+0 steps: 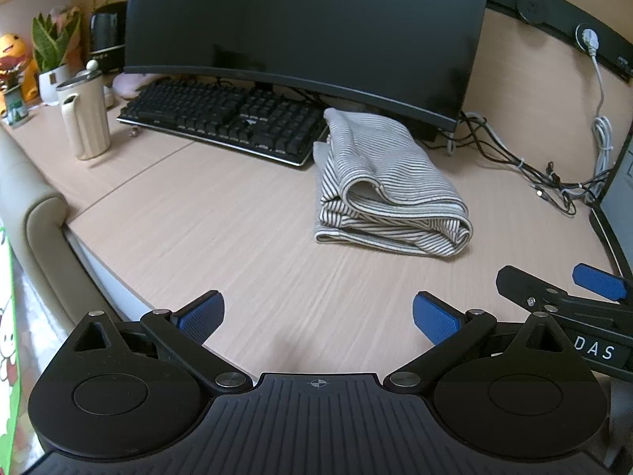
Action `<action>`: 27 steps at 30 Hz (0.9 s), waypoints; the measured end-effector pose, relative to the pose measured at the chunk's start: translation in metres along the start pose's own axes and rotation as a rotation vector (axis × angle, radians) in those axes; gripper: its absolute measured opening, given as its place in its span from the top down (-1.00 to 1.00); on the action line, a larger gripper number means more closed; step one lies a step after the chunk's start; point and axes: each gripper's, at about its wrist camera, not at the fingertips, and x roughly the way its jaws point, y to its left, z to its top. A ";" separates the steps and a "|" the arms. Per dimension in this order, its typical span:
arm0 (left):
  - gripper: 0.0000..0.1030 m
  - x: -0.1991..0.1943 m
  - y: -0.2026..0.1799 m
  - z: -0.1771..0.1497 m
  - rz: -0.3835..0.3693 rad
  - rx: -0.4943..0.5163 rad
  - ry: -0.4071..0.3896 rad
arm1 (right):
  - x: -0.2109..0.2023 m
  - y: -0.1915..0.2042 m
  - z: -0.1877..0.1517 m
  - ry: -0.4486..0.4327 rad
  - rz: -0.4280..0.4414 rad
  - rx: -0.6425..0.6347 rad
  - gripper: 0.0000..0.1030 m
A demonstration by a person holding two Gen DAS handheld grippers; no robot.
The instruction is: Fold clothes
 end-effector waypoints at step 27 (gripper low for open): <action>-1.00 0.008 -0.012 -0.001 -0.003 0.009 0.020 | 0.004 -0.015 -0.003 0.021 -0.009 0.007 -1.00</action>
